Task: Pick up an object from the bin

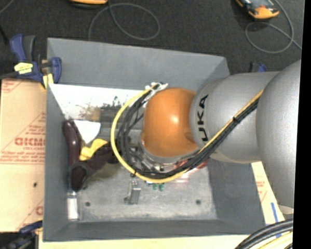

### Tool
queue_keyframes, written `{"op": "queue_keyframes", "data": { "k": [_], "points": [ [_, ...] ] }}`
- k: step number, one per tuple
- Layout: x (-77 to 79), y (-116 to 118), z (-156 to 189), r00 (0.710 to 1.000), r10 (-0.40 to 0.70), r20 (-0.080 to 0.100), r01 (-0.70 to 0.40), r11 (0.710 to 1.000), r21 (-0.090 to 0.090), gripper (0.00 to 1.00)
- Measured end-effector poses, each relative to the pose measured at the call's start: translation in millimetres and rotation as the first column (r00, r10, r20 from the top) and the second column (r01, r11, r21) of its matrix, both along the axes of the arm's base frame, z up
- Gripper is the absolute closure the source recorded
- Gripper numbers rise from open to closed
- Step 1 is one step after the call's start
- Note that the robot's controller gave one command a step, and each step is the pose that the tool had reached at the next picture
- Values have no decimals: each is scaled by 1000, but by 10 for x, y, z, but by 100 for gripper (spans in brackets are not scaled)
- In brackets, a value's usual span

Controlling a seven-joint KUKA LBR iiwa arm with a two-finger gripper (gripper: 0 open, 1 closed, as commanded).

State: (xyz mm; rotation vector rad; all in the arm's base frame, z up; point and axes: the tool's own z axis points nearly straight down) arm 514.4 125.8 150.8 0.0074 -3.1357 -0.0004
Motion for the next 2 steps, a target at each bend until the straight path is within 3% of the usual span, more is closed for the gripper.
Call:
{"op": "queue_keyframes", "data": {
  "k": [1, 2],
  "points": [
    [16, -5, 45, 1000, -3, 8, 3, 1000, 1, 0],
    [110, 150, -103, 998, -59, 13, 59, 998, 1, 0]
  ]
}}
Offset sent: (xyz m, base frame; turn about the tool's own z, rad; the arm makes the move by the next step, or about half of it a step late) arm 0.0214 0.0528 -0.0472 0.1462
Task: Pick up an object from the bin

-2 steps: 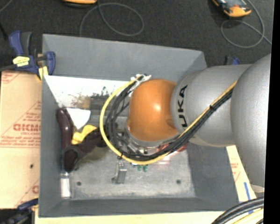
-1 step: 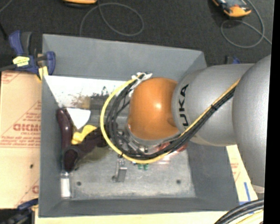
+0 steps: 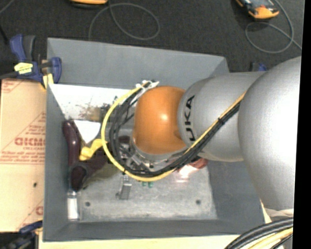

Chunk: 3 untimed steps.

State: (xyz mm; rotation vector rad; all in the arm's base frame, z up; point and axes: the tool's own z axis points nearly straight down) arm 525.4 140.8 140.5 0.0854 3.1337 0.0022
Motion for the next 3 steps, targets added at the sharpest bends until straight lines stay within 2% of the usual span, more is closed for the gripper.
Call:
{"op": "queue_keyframes", "data": {
  "k": [1, 2, 3],
  "points": [
    [489, 259, -287, 996, -87, -5, 87, 996, 1, 0],
    [563, 301, -336, 996, -91, 1, 91, 996, 2, 0],
    [235, 260, -419, 986, -169, -1, 169, 986, 3, 0]
  ]
}}
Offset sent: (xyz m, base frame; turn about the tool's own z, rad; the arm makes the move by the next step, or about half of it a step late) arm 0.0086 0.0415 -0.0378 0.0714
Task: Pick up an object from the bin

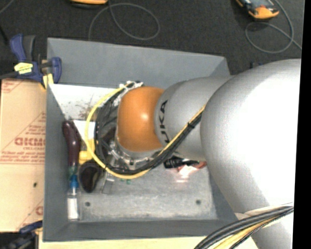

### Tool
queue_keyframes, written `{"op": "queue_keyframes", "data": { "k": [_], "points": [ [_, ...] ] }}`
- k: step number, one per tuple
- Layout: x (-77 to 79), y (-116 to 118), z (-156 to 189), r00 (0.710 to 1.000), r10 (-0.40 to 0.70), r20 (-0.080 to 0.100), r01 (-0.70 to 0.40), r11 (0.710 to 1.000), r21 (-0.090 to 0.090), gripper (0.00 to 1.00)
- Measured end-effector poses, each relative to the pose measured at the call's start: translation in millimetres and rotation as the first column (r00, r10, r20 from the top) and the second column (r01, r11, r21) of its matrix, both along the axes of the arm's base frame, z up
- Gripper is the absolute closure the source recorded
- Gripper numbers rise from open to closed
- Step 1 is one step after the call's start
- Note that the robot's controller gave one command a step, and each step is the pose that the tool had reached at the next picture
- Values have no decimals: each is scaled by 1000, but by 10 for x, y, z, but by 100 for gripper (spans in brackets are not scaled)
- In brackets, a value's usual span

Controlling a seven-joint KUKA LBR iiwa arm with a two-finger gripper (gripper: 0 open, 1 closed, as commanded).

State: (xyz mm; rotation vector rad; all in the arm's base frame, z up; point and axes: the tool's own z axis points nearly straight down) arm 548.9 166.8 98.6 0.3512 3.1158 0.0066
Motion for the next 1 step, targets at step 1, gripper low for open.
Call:
{"op": "queue_keyframes", "data": {
  "k": [1],
  "points": [
    [-75, -54, -244, 992, -126, 3, 126, 992, 2, 0]
  ]
}}
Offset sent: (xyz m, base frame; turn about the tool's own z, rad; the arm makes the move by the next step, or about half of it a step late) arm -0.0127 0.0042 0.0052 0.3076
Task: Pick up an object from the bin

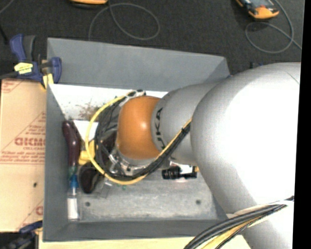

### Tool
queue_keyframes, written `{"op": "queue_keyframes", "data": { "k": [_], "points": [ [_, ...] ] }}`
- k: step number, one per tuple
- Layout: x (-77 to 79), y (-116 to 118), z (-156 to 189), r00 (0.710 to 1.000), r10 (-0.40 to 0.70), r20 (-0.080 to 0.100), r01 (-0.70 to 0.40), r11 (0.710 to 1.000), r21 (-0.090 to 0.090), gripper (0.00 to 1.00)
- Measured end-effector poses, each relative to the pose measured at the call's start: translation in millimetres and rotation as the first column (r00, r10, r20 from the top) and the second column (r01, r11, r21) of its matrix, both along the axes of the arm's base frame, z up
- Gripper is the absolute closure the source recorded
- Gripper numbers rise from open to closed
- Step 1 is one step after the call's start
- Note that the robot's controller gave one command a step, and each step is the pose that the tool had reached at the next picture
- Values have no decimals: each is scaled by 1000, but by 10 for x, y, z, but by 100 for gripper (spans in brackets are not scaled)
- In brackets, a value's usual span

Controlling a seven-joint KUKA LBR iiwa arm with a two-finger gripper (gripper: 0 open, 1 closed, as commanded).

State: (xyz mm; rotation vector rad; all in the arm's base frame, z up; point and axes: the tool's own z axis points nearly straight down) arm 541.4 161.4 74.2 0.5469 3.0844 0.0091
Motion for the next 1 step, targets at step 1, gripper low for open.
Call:
{"op": "queue_keyframes", "data": {
  "k": [1],
  "points": [
    [-43, 85, 299, 984, -178, -2, 178, 984, 1, 100]
  ]
}}
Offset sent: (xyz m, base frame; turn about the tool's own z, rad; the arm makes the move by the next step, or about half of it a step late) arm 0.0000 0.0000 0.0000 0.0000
